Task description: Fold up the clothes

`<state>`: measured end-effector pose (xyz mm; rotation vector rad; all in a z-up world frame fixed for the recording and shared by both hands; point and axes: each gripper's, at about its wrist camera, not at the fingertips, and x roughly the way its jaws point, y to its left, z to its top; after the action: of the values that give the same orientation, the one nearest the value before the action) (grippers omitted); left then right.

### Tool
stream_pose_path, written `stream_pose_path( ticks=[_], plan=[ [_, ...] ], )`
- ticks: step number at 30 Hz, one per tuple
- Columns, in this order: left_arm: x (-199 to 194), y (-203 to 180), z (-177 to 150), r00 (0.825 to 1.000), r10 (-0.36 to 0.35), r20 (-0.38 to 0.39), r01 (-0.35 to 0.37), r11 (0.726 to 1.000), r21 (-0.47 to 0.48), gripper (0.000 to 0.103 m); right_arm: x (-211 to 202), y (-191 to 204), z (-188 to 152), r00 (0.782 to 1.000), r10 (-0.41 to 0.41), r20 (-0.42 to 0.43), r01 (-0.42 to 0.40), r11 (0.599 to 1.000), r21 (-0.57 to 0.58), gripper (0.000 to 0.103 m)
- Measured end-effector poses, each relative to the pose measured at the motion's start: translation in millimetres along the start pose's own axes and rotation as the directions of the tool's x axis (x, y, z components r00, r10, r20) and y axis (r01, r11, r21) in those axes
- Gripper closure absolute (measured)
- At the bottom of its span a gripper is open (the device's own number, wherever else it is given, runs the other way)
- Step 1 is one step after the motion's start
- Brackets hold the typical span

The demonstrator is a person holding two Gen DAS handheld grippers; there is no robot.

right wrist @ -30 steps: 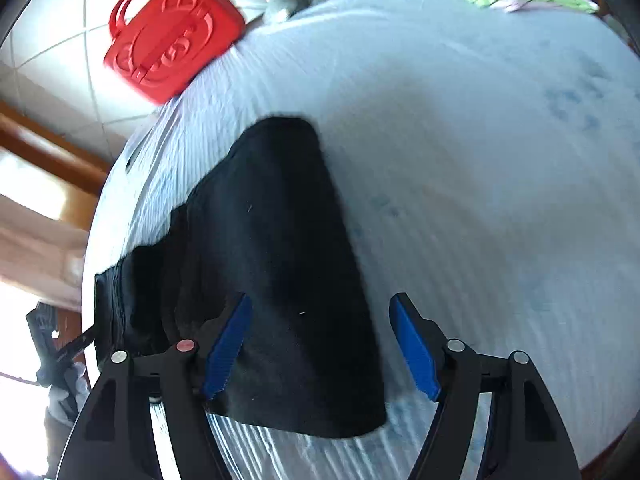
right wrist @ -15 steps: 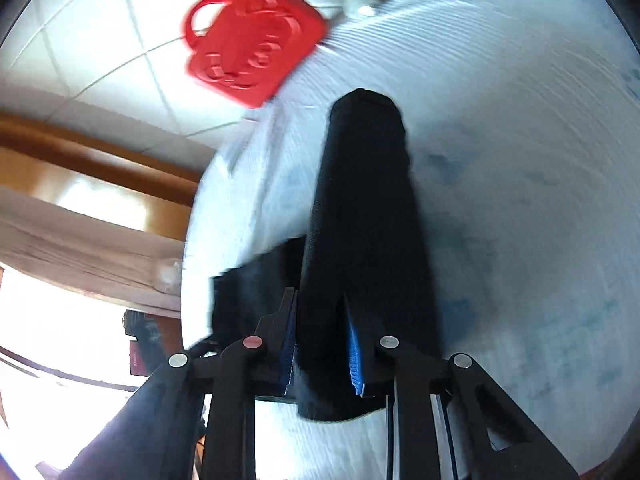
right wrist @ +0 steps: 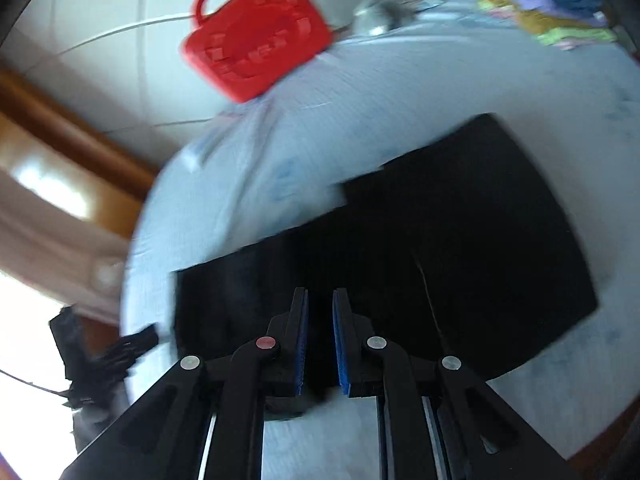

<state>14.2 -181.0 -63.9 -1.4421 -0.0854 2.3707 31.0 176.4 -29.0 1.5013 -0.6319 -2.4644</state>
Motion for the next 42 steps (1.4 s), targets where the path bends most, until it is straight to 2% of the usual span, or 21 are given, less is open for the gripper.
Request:
stream_pose_path(
  ticks=[4,8,9,14,18,20,22,24,26,30,32,33,35,36,37,38,42],
  plan=[
    [3,-28,3,0.999,0.037,-0.009,-0.037,0.999,0.025,0.064,-8,-46,7,0.999,-0.042,-0.005,0.042,0.998,0.036,0.088],
    [8,-67,5,0.999,0.050,-0.007,-0.050,0.999,0.009,0.063,-14,-77,22,0.999,-0.036,-0.033,0.037,0.999,0.033,0.088],
    [11,-77,7,0.998,0.058,-0.007,-0.058,0.998,-0.003,0.063,-2,-74,29,0.999,-0.036,-0.040,0.037,0.999,0.024,0.088],
    [38,-146,12,0.990,0.142,0.021,-0.139,0.984,-0.113,0.063,15,-95,67,0.989,0.045,-0.142,-0.062,0.992,-0.114,0.088],
    [66,-211,15,0.971,0.235,0.051,-0.218,0.948,-0.233,0.060,36,-115,104,0.961,0.115,-0.250,-0.185,0.943,-0.277,0.084],
    [80,-246,16,0.957,0.284,0.058,-0.254,0.920,-0.298,0.057,47,-125,127,0.930,0.164,-0.330,-0.286,0.885,-0.367,0.084],
    [95,-286,16,0.944,0.327,0.049,-0.286,0.882,-0.374,0.055,58,-134,152,0.885,0.196,-0.423,-0.392,0.804,-0.448,0.083],
    [110,-323,18,0.936,0.352,0.016,-0.309,0.842,-0.442,0.054,65,-140,168,0.849,0.173,-0.499,-0.446,0.740,-0.502,0.079],
    [125,-360,19,0.927,0.374,-0.018,-0.331,0.796,-0.506,0.052,65,-142,177,0.813,0.153,-0.561,-0.508,0.656,-0.558,0.079],
    [143,-401,23,0.913,0.405,-0.048,-0.345,0.704,-0.621,0.052,66,-140,186,0.769,0.112,-0.629,-0.581,0.532,-0.616,0.079],
    [150,-410,27,0.899,0.434,-0.065,-0.362,0.649,-0.670,0.052,65,-134,188,0.759,0.100,-0.643,-0.606,0.468,-0.643,0.079],
    [152,-414,28,0.893,0.446,-0.065,-0.363,0.626,-0.691,0.052,66,-131,188,0.760,0.097,-0.643,-0.615,0.427,-0.662,0.075],
    [160,-421,31,0.868,0.492,-0.065,-0.383,0.582,-0.717,0.046,69,-124,189,0.762,0.092,-0.641,-0.629,0.341,-0.699,0.053],
    [165,-424,30,0.856,0.512,-0.074,-0.392,0.548,-0.739,0.042,70,-120,189,0.764,0.090,-0.639,-0.633,0.297,-0.715,0.038],
    [169,-426,29,0.844,0.529,-0.089,-0.398,0.507,-0.764,0.040,74,-117,188,0.771,0.078,-0.632,-0.629,0.242,-0.739,0.035],
    [173,-429,27,0.837,0.538,-0.097,-0.393,0.468,-0.791,0.040,79,-114,190,0.765,0.074,-0.640,-0.639,0.210,-0.740,0.035],
    [197,-440,26,0.815,0.554,-0.169,-0.420,0.365,-0.831,0.039,98,-103,195,0.730,0.060,-0.680,-0.682,0.106,-0.723,0.035]
  ],
)
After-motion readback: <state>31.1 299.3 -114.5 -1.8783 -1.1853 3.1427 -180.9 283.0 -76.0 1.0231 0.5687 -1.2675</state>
